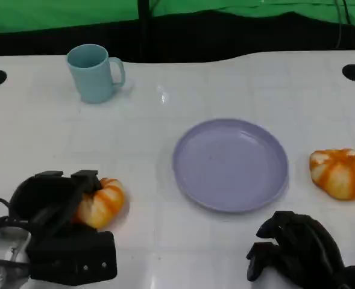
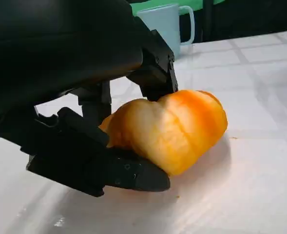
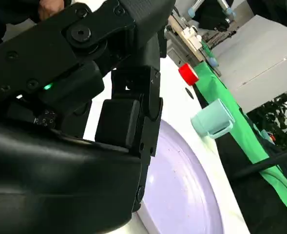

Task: Grasp the bread from the table and place it into the plate.

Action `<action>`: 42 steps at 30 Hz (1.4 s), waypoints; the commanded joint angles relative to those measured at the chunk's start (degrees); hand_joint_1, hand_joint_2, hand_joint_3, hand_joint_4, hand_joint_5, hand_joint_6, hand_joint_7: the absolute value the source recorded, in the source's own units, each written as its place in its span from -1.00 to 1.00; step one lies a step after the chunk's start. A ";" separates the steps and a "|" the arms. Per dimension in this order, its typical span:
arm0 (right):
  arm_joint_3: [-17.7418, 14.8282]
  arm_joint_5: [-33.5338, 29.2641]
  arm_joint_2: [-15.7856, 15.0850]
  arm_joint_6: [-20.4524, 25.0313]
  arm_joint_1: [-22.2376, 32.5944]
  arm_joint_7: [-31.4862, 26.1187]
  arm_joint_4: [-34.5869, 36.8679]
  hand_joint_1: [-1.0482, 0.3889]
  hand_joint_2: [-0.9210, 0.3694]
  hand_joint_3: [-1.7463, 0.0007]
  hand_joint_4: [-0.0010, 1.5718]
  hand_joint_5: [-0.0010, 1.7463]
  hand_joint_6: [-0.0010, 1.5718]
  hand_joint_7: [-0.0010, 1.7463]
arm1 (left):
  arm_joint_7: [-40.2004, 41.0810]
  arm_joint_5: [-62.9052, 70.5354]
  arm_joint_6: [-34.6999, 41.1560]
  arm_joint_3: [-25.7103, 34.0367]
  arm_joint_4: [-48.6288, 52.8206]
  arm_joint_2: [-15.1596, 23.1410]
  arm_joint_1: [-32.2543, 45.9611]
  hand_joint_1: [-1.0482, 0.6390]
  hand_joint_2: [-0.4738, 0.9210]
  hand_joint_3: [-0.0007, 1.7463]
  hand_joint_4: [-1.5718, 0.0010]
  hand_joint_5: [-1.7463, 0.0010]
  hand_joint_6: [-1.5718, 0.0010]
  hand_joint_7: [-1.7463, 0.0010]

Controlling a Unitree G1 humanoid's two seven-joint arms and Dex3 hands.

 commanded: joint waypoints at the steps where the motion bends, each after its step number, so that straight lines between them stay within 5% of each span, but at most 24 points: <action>1: -0.17 0.28 -0.58 -0.01 0.24 0.01 -0.23 -0.95 -0.70 1.00 0.95 -0.07 1.00 -0.56 | 2.66 -2.95 -2.62 1.20 1.72 -0.46 -0.47 -0.09 0.66 -0.02 0.12 -1.00 0.12 -0.45; 5: -0.23 0.30 -0.55 0.08 0.21 -0.12 -0.22 -0.96 -0.69 1.00 0.95 -0.06 1.00 -0.56 | 3.60 -4.57 -4.15 1.83 1.55 -0.87 -0.55 -0.09 0.59 0.17 0.07 -1.00 0.06 -0.40; 9: -0.55 0.86 -0.51 0.58 0.05 0.12 -0.01 -0.93 -0.68 1.00 0.95 -0.06 1.00 -0.57 | 4.50 -5.19 -5.47 1.99 0.58 -1.01 -0.55 -0.07 0.53 0.29 0.04 -1.00 0.13 -0.60; 19: -0.30 -0.06 -0.71 -0.35 0.00 0.01 0.71 -0.95 -0.70 0.99 0.95 -0.07 1.00 -0.55 | 3.45 -6.56 -7.76 1.77 -0.58 -2.55 -6.00 -0.06 0.66 -0.16 0.10 -1.00 0.30 -0.82; 21: -0.25 -0.28 -0.65 -0.72 -0.04 -0.07 1.06 -0.96 -0.70 0.99 0.96 -0.07 1.00 -0.54 | 3.17 -6.72 -7.85 1.39 -0.40 -3.11 -7.05 -0.07 0.66 -0.19 0.07 -1.00 0.15 -0.56; 23: -0.39 -0.01 -0.54 -0.78 -0.13 0.16 1.39 -0.96 -0.70 1.00 0.96 -0.08 1.00 -0.54 | 3.60 -6.36 -8.12 0.97 0.20 -3.56 -7.99 -0.08 0.66 -0.19 0.05 -1.00 0.12 -0.55; 27: -0.17 -0.49 -0.48 -1.70 -0.50 0.10 2.09 -0.99 -0.70 1.00 0.98 -0.09 1.00 -0.55 | 7.22 -4.49 -11.09 -1.30 4.67 -6.26 -12.49 -0.08 0.64 -0.30 0.02 -1.00 0.24 -0.86; 42: -0.08 -0.38 -0.53 -2.73 -0.84 1.31 3.26 -1.00 -0.71 1.00 1.00 -0.12 1.00 -0.55 | 10.42 -0.34 -11.64 -7.63 15.60 -15.50 -25.25 -0.10 0.50 -0.06 -0.06 -1.00 0.18 -0.90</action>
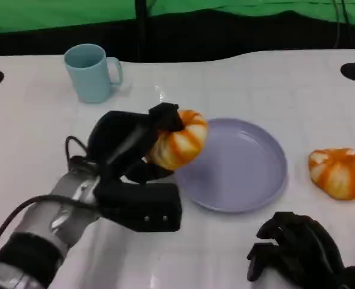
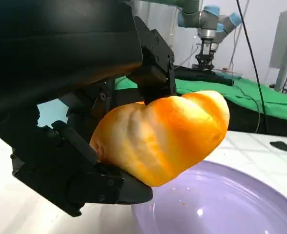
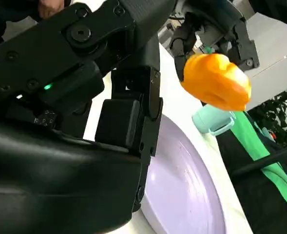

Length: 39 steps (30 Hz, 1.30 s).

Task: Grasp the bread from the table and place it into the plate.

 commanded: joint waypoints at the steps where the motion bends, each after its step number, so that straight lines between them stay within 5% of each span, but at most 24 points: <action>1: -0.06 -0.03 -0.43 -0.85 0.01 0.54 0.63 -1.00 -0.71 1.00 1.00 -0.12 1.00 -0.55 | 1.05 1.58 1.22 -2.23 3.02 -3.17 -4.92 -0.10 0.48 -0.02 -0.08 -1.00 0.18 -0.92; 7: -0.08 0.08 -0.45 -0.79 0.11 0.81 0.53 -1.00 -0.71 1.00 1.00 -0.11 1.00 -0.56 | 2.78 2.57 1.26 -4.25 8.84 -6.40 -8.83 -0.13 0.42 0.09 -0.12 -1.00 0.18 -0.99; 10: -0.34 0.58 -0.38 -0.26 0.09 0.95 0.66 -1.00 -0.69 1.00 1.00 -0.12 1.00 -0.57 | 2.60 2.46 1.08 -5.03 11.58 -7.50 -10.43 -0.14 0.45 0.11 -0.12 -1.00 0.07 -0.63; 13: -0.36 0.60 -0.37 -0.22 0.09 0.95 0.66 -0.99 -0.69 1.00 1.00 -0.12 1.00 -0.57 | 2.97 2.30 0.78 -5.28 12.55 -7.66 -10.93 -0.14 0.46 0.12 -0.13 -1.00 0.04 -0.55; 17: -0.27 0.23 -0.48 -0.82 0.06 0.94 0.63 -0.99 -0.71 0.99 1.00 -0.12 1.00 -0.56 | 4.31 2.85 1.16 -6.93 17.73 -10.33 -13.97 -0.13 0.47 0.08 -0.15 -1.00 0.10 -0.82; 23: -0.03 -0.03 -0.30 -0.53 0.28 0.14 -0.13 -1.00 -0.72 0.99 1.00 -0.11 1.00 -0.55 | 0.54 1.20 0.01 -7.18 19.78 -10.56 -15.27 -0.10 0.58 0.06 -0.03 -1.00 0.20 -0.90; 24: 0.00 -0.01 -0.29 -0.50 0.30 0.16 -0.16 -1.00 -0.72 0.99 1.00 -0.10 1.00 -0.55 | -0.41 1.04 0.05 -7.25 19.88 -10.52 -15.37 -0.15 0.76 -0.22 0.12 -0.83 0.20 -0.37; 26: 0.13 -0.11 -0.38 -0.55 0.35 0.26 -0.21 -1.00 -0.72 0.99 1.00 -0.10 1.00 -0.55 | -3.35 1.41 0.58 -7.97 19.86 -10.16 -15.86 -0.20 0.95 -0.53 0.31 -0.65 0.21 0.31; 27: 0.00 0.19 -0.27 -0.17 0.35 0.19 -0.24 -1.00 -0.72 0.99 1.00 -0.10 1.00 -0.54 | -4.69 1.73 0.87 -8.42 19.68 -9.87 -16.10 -0.21 0.97 -0.57 0.36 -0.60 0.22 0.49; 28: -0.10 0.43 -0.18 0.13 0.36 0.14 -0.26 -1.00 -0.70 1.00 1.00 -0.10 1.00 -0.55 | -5.62 1.90 1.08 -8.74 19.49 -9.66 -16.24 -0.29 0.99 -0.62 0.46 -0.30 0.32 0.66; 30: -0.10 0.51 -0.22 -0.10 0.31 0.59 0.00 -1.00 -0.70 0.99 1.00 -0.11 1.00 -0.55 | -7.84 1.79 1.70 -9.04 18.98 -9.35 -16.39 -0.44 1.00 -0.66 0.60 0.13 0.46 0.87; 32: -0.06 0.42 -0.26 -0.41 0.30 0.78 0.15 -1.00 -0.70 0.99 1.00 -0.11 1.00 -0.55 | -11.96 1.86 3.41 -9.47 18.09 -9.02 -16.80 -0.60 1.00 -0.63 0.77 0.34 0.61 0.96; 39: -0.14 0.36 -0.33 -0.59 0.16 0.88 0.37 -1.00 -0.71 0.99 1.00 -0.11 1.00 -0.56 | -21.80 2.22 7.81 -10.63 12.80 -7.23 -16.85 -0.88 1.00 -0.53 1.00 0.62 0.86 0.99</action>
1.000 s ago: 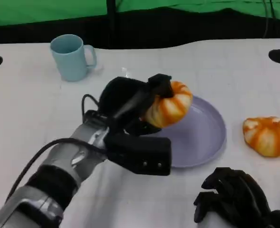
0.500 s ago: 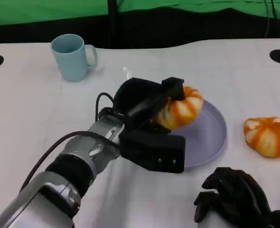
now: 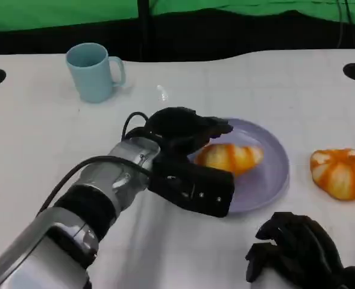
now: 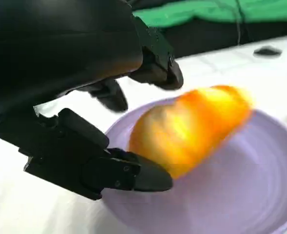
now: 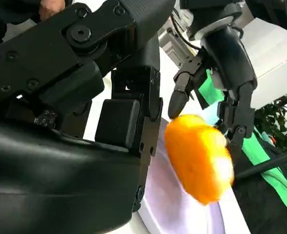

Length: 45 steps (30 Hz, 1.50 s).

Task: Grasp the bread from the table and place it into the plate.

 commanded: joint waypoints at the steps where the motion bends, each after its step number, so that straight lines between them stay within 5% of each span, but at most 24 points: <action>1: -0.20 0.23 -0.48 -0.33 0.12 0.39 0.32 -1.00 -0.71 0.99 1.00 -0.12 1.00 -0.56 | -3.59 -0.06 1.22 -0.23 -3.52 1.70 -1.11 -0.89 1.00 -0.52 1.00 0.62 0.86 0.99; 11: -0.66 0.46 -0.57 -0.30 -0.35 1.05 1.29 -1.00 -0.70 1.00 1.00 -0.14 1.00 -0.58 | -6.16 -0.45 1.92 -0.06 -6.14 2.73 -0.31 -0.93 1.00 -0.51 1.00 0.63 0.86 0.99; 17: -0.38 0.09 -0.59 0.04 -0.06 0.34 0.30 -1.00 -0.70 1.00 1.00 -0.11 1.00 -0.55 | -8.82 -2.43 1.40 2.12 -16.12 7.84 4.88 -0.92 1.00 -0.49 0.96 0.60 0.84 0.98; 26: -0.41 0.21 -0.51 0.18 0.21 0.02 -0.09 -0.99 -0.70 1.00 1.00 -0.12 1.00 -0.56 | -1.59 -9.24 -9.57 9.39 -26.77 13.79 17.46 -0.70 1.00 -0.58 0.67 0.47 0.61 0.90; 35: -0.58 0.55 -0.64 0.56 0.19 0.34 -0.05 -0.99 -0.70 1.00 1.00 -0.12 1.00 -0.57 | 6.88 -12.06 -19.53 14.28 -27.71 13.67 24.41 -0.54 1.00 -0.62 0.36 0.28 0.33 0.82; 36: -0.47 0.43 -0.59 0.67 0.40 0.07 -0.47 -0.99 -0.70 1.00 1.00 -0.11 1.00 -0.57 | 6.64 -16.42 -21.99 15.78 -28.22 12.70 27.27 -0.53 1.00 -0.63 0.33 0.09 0.27 0.72; 37: -0.38 0.35 -0.55 0.76 0.56 -0.13 -0.79 -0.99 -0.70 1.00 1.00 -0.11 1.00 -0.56 | 6.38 -19.76 -23.87 16.92 -28.59 11.97 29.41 -0.50 1.00 -0.67 0.34 -0.41 0.35 0.14; 39: -0.23 0.09 -0.56 0.56 0.70 -0.24 -0.99 -0.99 -0.71 1.00 1.00 -0.10 1.00 -0.55 | 4.88 -25.11 -26.40 18.44 -29.14 11.00 32.48 -0.48 1.00 -0.69 0.36 -0.87 0.55 -0.60; 41: -0.28 0.31 -0.40 0.95 0.71 -0.44 -1.00 -0.99 -0.69 1.00 1.00 -0.10 1.00 -0.55 | 1.95 -30.15 -27.17 19.35 -30.15 10.31 34.94 -0.46 1.00 -0.69 0.35 -0.97 0.60 -0.87; 45: -0.36 0.44 -0.44 0.51 0.51 0.14 -0.34 -0.98 -0.69 0.99 1.00 -0.11 1.00 -0.55 | -3.76 -38.49 -25.63 20.93 -33.18 8.69 38.82 -0.45 1.00 -0.67 0.29 -1.00 0.57 -0.99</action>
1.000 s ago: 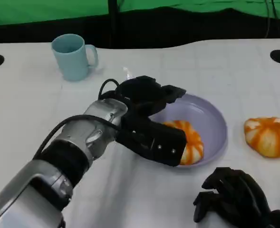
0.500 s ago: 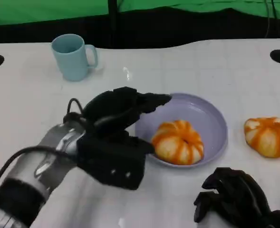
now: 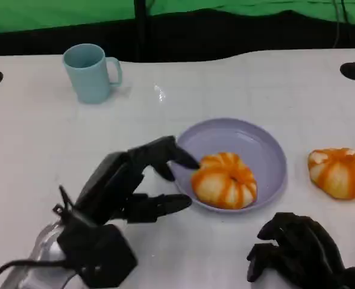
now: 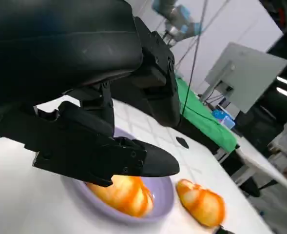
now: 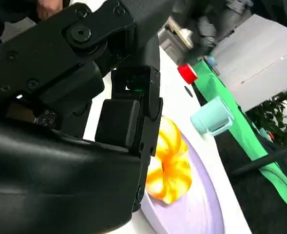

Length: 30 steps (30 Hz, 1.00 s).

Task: Grasp the bread from the table and place it into the plate.

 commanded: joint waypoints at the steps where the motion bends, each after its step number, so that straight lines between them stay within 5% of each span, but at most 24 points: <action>1: -0.24 0.42 -0.46 -0.17 0.12 0.45 0.32 -0.98 -0.69 0.99 1.00 -0.12 1.00 -0.56 | -5.13 -7.30 0.80 2.32 -3.16 -1.31 3.25 -0.44 1.00 -0.67 0.25 -1.00 0.54 -1.00; 12: -0.62 0.44 -0.48 0.28 -0.06 -0.13 0.32 -1.00 -0.68 1.00 1.00 -0.12 1.00 -0.57 | -15.94 -20.26 6.63 6.04 -7.92 -5.80 9.66 -0.45 1.00 -0.64 0.17 -1.00 0.43 -1.00; 17: -0.36 0.17 -1.08 1.08 0.82 -0.46 -1.39 -1.00 -0.69 1.00 1.00 -0.12 1.00 -0.55 | -29.12 -39.16 18.11 8.21 -12.18 -8.00 16.90 -0.58 1.00 -0.66 0.08 -1.00 0.33 -0.99; 30: -0.04 0.24 -1.87 2.31 2.19 -0.58 -4.01 -0.99 -0.70 0.99 0.99 -0.10 1.00 -0.53 | -37.04 -46.31 32.33 14.38 -14.55 -10.92 19.02 -0.59 1.00 -0.67 -0.07 -1.00 0.23 -1.00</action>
